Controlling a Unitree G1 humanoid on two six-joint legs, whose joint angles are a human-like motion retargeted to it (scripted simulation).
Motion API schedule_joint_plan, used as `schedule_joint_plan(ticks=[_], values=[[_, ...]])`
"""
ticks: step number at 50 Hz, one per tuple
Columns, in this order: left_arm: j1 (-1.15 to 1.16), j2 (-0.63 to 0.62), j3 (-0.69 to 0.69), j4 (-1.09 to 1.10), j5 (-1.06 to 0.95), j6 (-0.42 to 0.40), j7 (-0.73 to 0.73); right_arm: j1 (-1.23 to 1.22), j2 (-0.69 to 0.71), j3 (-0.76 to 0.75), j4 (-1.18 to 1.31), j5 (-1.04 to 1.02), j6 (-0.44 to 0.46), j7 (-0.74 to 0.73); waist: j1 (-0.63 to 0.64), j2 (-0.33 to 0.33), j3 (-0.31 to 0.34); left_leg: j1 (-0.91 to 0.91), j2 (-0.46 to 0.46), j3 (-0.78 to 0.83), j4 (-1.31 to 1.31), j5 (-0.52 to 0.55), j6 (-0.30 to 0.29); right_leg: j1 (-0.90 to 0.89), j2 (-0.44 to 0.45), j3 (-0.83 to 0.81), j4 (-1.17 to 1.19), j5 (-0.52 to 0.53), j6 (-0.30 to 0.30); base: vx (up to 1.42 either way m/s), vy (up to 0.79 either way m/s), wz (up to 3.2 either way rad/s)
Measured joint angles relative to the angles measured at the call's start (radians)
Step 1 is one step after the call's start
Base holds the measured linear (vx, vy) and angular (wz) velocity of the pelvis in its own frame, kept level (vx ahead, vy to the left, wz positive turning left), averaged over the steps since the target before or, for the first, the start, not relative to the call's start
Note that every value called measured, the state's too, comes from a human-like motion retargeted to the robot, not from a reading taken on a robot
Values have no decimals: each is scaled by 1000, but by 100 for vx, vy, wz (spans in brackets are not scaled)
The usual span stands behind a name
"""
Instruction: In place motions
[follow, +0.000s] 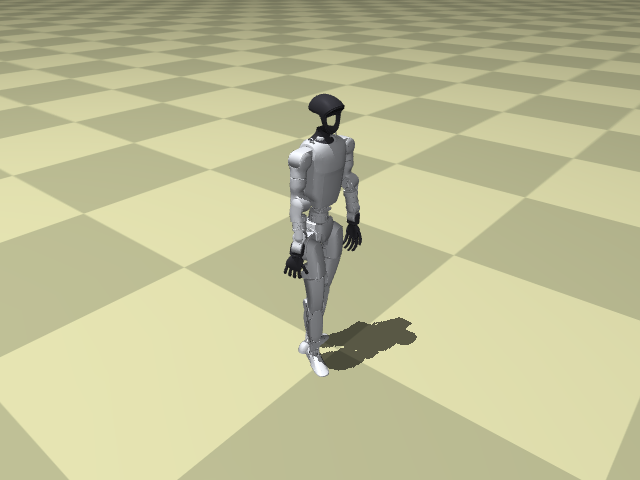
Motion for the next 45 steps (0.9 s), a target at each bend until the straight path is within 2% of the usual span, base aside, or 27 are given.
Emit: schedule_joint_plan(ticks=[5,10,12,15,17,20,23,27,31,35,37,40,45], values=[[-41,30,-3,58,34,29,2,30,-11,-101,-3,111,-34,-22,-158,43,-7,6,36,19,5,17,-20,-1,41,30,-15,-4,10,-9,-24,-27],[-60,21,-16,-6,56,15,6,77,-33,-186,86,227,-22,-99,-208,56,-34,22,69,31,34,48,-24,1,62,49,-33,-27,7,-3,-25,-15],[-60,13,-12,-38,47,4,-2,90,-42,-198,149,268,-2,-112,-200,30,-52,35,79,20,80,91,4,4,42,64,-35,-32,4,6,-23,-35],[-50,-2,-9,-76,37,-6,-4,110,-50,-206,223,291,30,-96,-155,-45,-85,55,88,-5,187,139,85,14,-21,96,-37,-33,3,9,-24,-55],[-39,-9,-12,-84,21,-8,-2,126,-43,-206,233,262,41,-72,-123,-95,-103,47,109,-65,291,118,127,19,-62,119,-37,-28,10,11,-25,-67],[-24,-15,-2,-74,4,-6,-6,143,-25,-191,209,197,40,-51,-72,-126,-112,-5,136,-187,399,69,103,26,-77,142,-42,-21,27,6,-17,-101],[3,-31,35,-55,-15,-12,14,134,-7,-157,151,114,23,-53,1,-137,-105,-81,105,-315,411,24,90,20,-78,193,-46,-17,50,-2,-6,-163],[40,-36,65,-32,-28,-18,25,99,4,-98,69,42,2,-33,68,-116,-68,-136,29,-469,332,9,91,26,-47,261,-57,-8,51,-3,-3,-165],[80,-35,74,5,-6,-12,29,63,15,-68,-9,13,-7,-16,99,-53,-38,-214,-57,-746,260,13,81,43,21,322,-76,4,37,2,1,-129],[97,-33,76,62,16,-4,40,51,33,-69,-82,48,-27,-5,118,11,-19,-267,-152,-1075,179,116,111,59,88,389,-83,11,24,3,1,-96],[106,-35,84,80,22,-2,46,55,41,-71,-105,76,-41,5,114,26,-27,-260,-153,-1066,159,126,129,57,100,409,-82,12,21,6,-2,-55],[117,-35,99,87,19,-2,46,61,54,-69,-117,105,-50,10,94,42,-42,-258,-111,-968,150,122,107,50,111,423,-85,13,19,3,-3,-16],[105,-25,79,60,28,3,23,75,42,-79,-86,118,-51,10,72,41,-39,-256,-119,-984,151,120,104,57,104,411,-86,12,19,0,-1,9]])
